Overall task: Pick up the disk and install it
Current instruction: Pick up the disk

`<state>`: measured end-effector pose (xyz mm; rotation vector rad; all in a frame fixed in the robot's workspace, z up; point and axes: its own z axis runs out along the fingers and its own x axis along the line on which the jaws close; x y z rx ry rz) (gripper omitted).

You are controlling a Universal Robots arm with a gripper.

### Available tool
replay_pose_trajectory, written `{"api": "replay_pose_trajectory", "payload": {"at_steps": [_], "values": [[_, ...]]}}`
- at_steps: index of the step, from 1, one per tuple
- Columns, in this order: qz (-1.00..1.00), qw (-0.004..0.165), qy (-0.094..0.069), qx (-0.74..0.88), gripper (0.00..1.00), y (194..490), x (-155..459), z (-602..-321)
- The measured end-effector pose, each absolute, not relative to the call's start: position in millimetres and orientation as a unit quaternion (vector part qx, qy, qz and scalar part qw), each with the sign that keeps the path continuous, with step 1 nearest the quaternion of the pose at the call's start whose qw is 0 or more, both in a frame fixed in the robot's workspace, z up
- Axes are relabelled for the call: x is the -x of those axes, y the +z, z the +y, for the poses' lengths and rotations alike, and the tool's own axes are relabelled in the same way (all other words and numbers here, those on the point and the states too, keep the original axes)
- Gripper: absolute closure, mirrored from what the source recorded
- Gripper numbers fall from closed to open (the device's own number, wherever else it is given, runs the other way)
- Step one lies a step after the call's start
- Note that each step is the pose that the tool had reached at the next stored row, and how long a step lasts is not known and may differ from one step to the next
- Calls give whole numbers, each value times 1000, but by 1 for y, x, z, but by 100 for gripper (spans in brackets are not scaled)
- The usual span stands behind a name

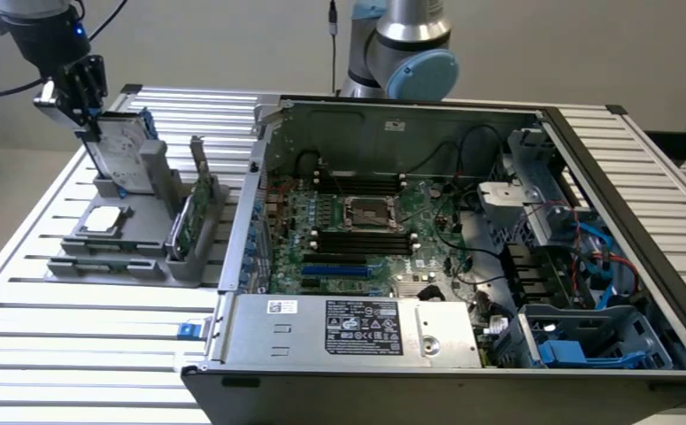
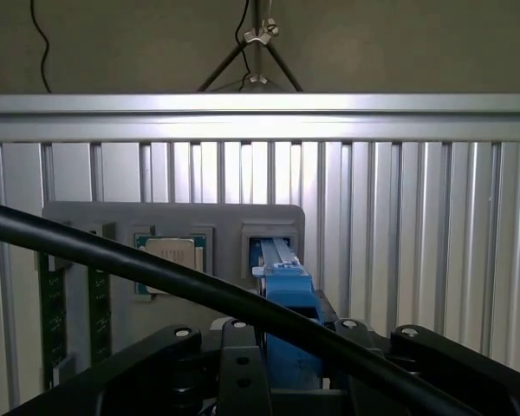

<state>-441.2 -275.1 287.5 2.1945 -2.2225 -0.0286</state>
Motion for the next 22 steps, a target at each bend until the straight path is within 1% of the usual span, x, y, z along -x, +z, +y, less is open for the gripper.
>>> {"api": "replay_pose_trajectory", "payload": {"at_steps": [22], "values": [[-715, 13, -5, -699, 67, 287, 441, -275]]}}
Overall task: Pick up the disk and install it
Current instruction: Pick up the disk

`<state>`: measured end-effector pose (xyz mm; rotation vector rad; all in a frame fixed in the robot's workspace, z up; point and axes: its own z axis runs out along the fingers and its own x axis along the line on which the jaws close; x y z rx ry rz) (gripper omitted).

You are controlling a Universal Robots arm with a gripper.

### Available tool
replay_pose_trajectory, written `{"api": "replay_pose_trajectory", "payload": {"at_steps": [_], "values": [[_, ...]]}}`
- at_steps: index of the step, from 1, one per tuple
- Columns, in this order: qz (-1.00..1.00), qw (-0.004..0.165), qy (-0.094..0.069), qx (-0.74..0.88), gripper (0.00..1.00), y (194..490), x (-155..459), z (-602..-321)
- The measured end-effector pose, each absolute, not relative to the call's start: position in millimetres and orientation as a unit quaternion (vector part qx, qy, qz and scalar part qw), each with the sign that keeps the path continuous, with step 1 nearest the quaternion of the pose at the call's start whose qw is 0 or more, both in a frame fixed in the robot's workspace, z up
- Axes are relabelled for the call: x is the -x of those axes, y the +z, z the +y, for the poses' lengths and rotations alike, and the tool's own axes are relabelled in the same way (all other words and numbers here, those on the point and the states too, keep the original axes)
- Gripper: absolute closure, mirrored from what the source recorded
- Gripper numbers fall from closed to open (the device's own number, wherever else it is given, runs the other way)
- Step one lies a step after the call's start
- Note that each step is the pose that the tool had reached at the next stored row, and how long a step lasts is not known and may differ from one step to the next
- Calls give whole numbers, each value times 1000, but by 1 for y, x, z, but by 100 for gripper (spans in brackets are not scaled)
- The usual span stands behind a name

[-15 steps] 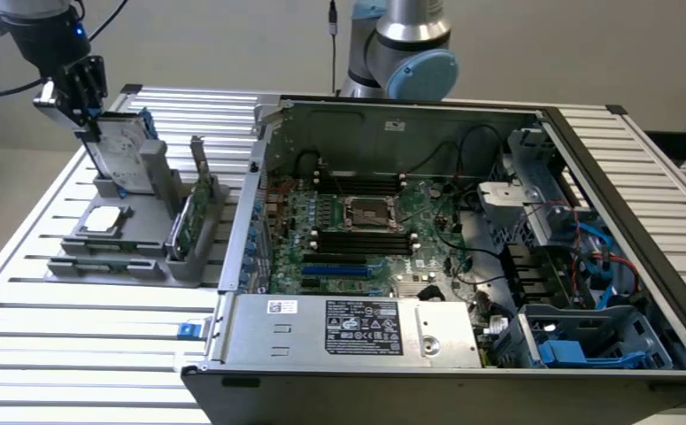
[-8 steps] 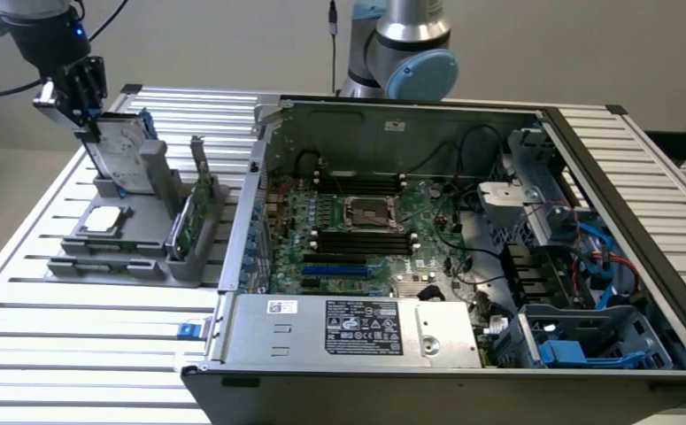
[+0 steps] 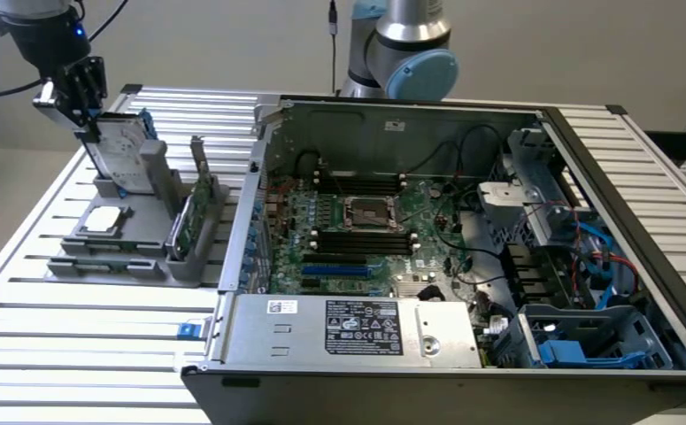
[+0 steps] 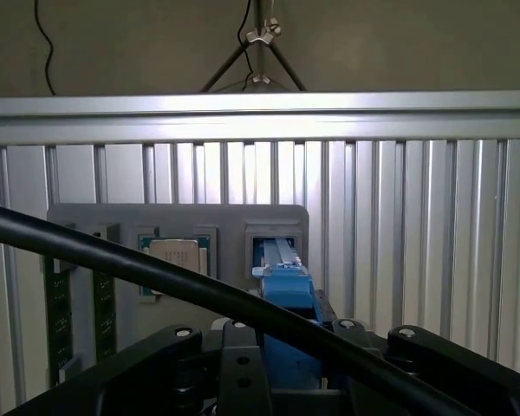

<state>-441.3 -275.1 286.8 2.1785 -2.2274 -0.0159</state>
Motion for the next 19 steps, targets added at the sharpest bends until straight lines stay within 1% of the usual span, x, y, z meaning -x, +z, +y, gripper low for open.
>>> {"api": "replay_pose_trajectory", "payload": {"at_steps": [19], "values": [[-715, 13, -5, -699, 67, 287, 441, -275]]}}
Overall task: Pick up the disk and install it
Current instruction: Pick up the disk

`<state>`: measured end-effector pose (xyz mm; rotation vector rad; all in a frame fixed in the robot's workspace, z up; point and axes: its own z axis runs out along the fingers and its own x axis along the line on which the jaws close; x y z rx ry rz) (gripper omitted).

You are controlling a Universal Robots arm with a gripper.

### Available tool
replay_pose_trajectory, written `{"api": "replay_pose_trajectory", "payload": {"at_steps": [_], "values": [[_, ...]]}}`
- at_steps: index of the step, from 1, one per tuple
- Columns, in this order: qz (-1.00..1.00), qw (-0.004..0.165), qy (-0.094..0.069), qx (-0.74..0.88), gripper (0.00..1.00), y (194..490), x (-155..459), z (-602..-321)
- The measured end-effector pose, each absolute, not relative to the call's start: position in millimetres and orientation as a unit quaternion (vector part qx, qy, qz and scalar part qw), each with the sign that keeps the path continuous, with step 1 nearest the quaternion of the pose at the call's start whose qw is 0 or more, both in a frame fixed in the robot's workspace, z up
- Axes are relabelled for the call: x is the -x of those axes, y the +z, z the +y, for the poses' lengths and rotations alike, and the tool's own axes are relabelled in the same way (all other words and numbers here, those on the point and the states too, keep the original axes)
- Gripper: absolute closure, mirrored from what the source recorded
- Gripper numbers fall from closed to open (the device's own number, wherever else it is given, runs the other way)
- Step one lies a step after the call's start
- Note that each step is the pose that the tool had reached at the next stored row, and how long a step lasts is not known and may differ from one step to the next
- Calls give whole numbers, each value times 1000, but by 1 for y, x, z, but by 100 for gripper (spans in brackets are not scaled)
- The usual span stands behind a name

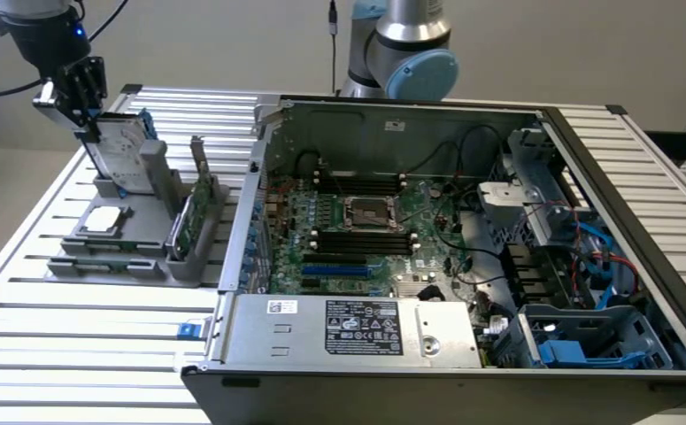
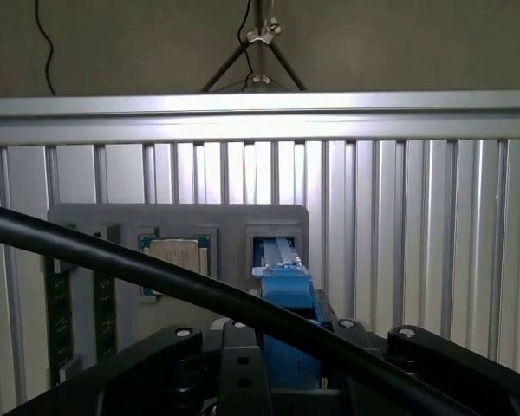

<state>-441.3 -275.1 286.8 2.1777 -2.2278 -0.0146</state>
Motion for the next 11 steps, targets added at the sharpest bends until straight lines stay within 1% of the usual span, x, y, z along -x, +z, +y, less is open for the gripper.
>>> {"api": "replay_pose_trajectory", "payload": {"at_steps": [11], "values": [[-715, 13, -5, -699, 67, 290, 441, -275]]}}
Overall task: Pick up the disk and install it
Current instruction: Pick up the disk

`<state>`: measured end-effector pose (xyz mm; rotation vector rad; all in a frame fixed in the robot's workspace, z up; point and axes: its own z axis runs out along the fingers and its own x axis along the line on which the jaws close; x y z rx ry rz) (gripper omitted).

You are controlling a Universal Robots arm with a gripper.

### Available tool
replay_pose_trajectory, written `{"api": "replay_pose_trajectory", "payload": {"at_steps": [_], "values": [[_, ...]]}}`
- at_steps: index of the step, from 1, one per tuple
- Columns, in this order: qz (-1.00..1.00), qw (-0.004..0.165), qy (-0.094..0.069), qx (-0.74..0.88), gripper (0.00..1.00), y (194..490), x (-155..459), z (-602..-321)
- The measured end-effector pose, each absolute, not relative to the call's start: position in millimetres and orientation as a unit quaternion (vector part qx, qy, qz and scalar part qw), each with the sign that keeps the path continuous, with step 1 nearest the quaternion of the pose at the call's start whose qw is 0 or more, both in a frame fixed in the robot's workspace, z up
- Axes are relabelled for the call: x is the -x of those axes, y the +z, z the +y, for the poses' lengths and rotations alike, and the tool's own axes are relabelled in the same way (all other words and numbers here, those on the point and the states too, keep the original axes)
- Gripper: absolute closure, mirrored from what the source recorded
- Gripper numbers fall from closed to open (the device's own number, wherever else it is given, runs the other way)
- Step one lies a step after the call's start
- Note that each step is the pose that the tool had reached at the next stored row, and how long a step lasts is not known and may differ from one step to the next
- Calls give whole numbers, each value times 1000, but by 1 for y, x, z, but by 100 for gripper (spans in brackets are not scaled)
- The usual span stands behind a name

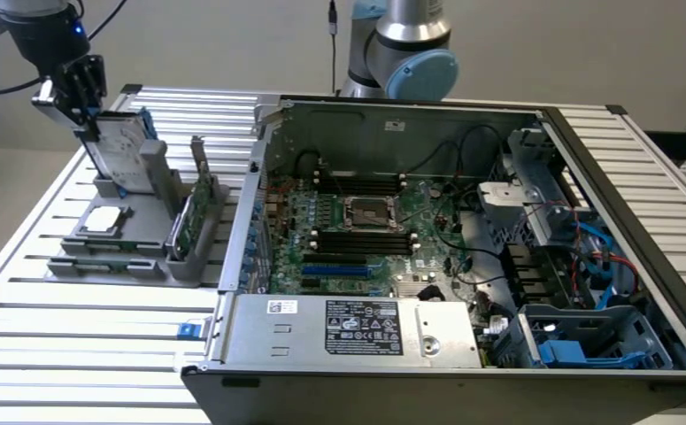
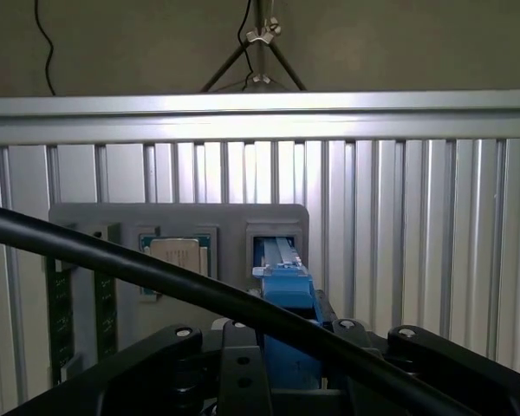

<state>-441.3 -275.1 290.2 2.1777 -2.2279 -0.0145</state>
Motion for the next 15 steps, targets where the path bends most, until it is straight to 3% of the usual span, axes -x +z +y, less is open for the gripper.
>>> {"api": "replay_pose_trajectory", "payload": {"at_steps": [15], "values": [[-715, 13, -5, -699, 67, 324, 441, -275]]}}
